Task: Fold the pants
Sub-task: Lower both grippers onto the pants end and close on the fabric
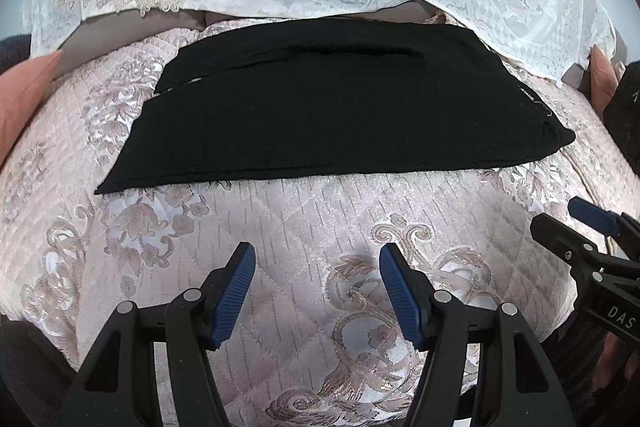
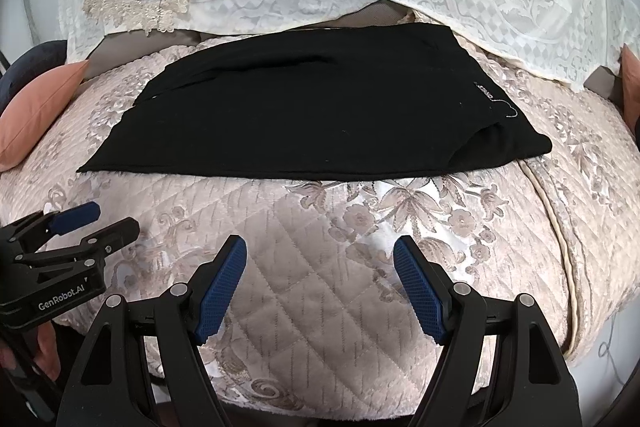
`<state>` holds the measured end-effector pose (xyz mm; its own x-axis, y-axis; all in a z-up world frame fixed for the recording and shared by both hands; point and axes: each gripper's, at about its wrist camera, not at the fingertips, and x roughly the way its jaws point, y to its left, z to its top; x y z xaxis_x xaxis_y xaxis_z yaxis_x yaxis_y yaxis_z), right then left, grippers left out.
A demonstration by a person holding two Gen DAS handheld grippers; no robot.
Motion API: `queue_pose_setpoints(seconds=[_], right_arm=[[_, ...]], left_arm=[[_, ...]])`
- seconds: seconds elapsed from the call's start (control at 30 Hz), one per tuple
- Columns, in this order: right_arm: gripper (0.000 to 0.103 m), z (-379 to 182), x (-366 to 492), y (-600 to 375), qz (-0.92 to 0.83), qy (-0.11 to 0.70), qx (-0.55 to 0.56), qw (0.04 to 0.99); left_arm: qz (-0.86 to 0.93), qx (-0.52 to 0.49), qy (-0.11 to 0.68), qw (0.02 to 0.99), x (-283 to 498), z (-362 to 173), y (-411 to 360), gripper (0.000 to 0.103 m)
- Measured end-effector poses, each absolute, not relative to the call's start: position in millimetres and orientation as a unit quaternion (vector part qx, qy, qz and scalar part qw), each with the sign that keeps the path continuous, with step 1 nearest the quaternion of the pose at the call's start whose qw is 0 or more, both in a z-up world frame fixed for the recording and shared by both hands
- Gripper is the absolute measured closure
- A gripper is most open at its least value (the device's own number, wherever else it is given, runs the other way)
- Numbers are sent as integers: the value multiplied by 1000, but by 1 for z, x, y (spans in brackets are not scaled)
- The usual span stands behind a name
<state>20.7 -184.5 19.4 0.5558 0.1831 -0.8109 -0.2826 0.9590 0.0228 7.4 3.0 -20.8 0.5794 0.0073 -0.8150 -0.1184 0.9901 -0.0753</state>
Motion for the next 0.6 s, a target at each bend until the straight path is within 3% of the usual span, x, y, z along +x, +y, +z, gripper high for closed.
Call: queue_pose_setpoints(seconds=[0.6], right_arm=[[31, 3, 76, -263, 84, 465, 69, 878]], left_arm=[[19, -289, 417, 862, 36, -40, 86, 37]])
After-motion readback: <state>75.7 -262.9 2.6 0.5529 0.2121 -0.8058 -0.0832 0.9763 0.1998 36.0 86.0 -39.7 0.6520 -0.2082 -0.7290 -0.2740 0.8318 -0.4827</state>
